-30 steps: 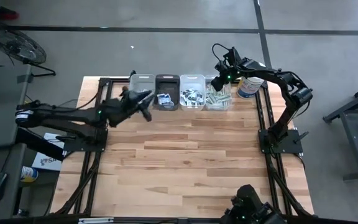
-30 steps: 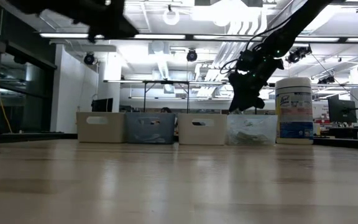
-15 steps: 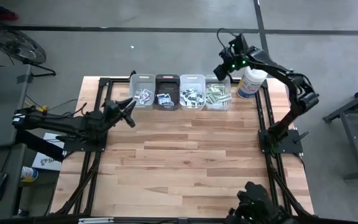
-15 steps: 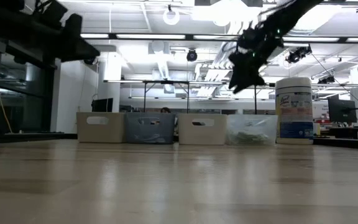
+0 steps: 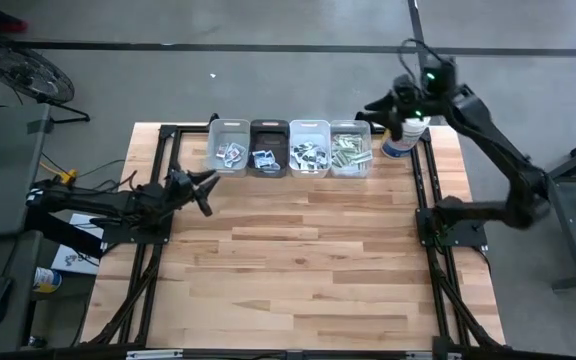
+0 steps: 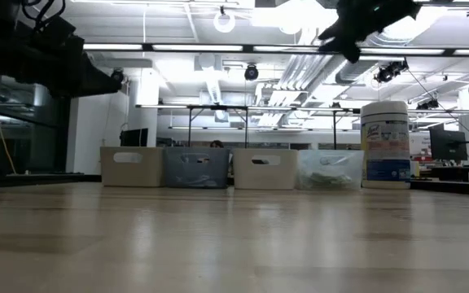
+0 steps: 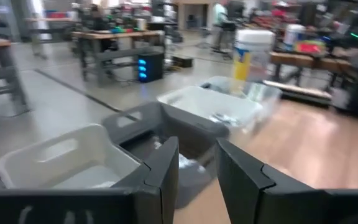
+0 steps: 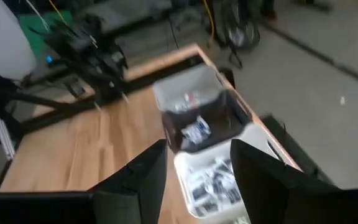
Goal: Pick & Place First Aid Supplies
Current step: Return to Home Position
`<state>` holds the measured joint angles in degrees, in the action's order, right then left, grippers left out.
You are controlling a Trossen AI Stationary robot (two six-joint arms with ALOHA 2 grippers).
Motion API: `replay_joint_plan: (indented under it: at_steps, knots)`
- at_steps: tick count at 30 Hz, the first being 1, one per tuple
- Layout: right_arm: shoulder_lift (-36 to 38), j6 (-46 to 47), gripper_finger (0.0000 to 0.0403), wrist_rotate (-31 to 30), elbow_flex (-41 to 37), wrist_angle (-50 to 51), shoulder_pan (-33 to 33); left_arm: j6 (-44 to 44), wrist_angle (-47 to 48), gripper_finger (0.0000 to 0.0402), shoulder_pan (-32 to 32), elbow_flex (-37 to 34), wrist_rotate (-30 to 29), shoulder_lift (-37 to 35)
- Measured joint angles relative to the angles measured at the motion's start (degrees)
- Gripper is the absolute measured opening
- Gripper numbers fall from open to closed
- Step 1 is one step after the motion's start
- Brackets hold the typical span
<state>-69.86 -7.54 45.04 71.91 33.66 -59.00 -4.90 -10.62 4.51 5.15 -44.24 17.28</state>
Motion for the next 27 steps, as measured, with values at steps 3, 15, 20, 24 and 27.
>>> replay_joint_plan:
  at_steps: [3,15,20,24,27]
  knots:
    - [7.7,1.6,0.0168,1.1,-4.9,-4.3,-0.2,0.4,0.1,0.0101,0.0,-1.4,3.4,0.0]
    - [33.5,24.2,0.0168,13.2,-29.5,-29.0,-0.2,2.5,-1.1,0.0101,0.0,-4.3,4.4,-2.1]
    - [42.8,36.1,0.0169,9.3,-41.3,-44.5,-0.3,3.2,3.6,0.0101,0.0,-4.3,3.7,-7.8]
    - [49.9,44.5,0.0168,7.5,-51.5,-56.4,-0.2,4.3,7.0,0.0101,0.0,-4.4,3.2,-13.4]
    - [54.0,47.7,0.0169,6.7,-56.6,-63.4,-0.1,5.7,6.8,0.0101,0.0,-4.4,3.9,-16.7]
